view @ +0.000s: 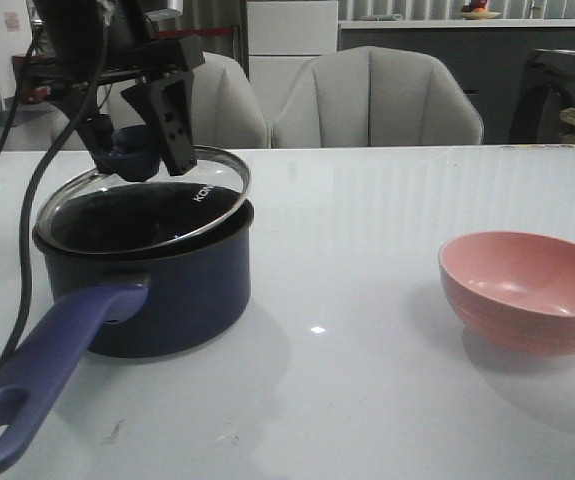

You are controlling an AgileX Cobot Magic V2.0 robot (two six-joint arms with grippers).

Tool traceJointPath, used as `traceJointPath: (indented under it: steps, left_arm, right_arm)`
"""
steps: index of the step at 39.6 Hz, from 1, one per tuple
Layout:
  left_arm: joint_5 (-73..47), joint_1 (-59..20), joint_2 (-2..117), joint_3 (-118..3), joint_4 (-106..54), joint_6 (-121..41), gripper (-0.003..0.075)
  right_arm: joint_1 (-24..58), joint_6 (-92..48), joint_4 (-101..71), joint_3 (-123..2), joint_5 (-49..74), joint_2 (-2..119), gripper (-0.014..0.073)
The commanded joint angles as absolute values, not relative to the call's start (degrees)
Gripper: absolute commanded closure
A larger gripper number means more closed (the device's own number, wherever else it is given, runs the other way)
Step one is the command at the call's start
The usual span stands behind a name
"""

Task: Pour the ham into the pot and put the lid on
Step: 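Carry the glass lid over the saucepan with the left gripper, then lower the lid onto the saucepan rim and open the left gripper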

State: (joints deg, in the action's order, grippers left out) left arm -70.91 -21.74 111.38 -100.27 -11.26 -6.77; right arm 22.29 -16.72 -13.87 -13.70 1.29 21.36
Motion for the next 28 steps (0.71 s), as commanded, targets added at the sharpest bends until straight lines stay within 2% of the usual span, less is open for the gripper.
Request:
traceJointPath:
  steps: [1, 28]
  left_arm:
    - [-73.8, -22.1, 108.1, -102.2, -11.7, -6.3, 0.05]
    - [-73.8, -22.1, 106.0, -99.4, -12.8, -6.3, 0.05]
  right_arm:
    - [22.4, -17.1, -13.9, -15.3, -2.9, 21.5, 0.0439]
    - [22.4, -17.1, -13.9, -15.3, -2.9, 21.5, 0.0439]
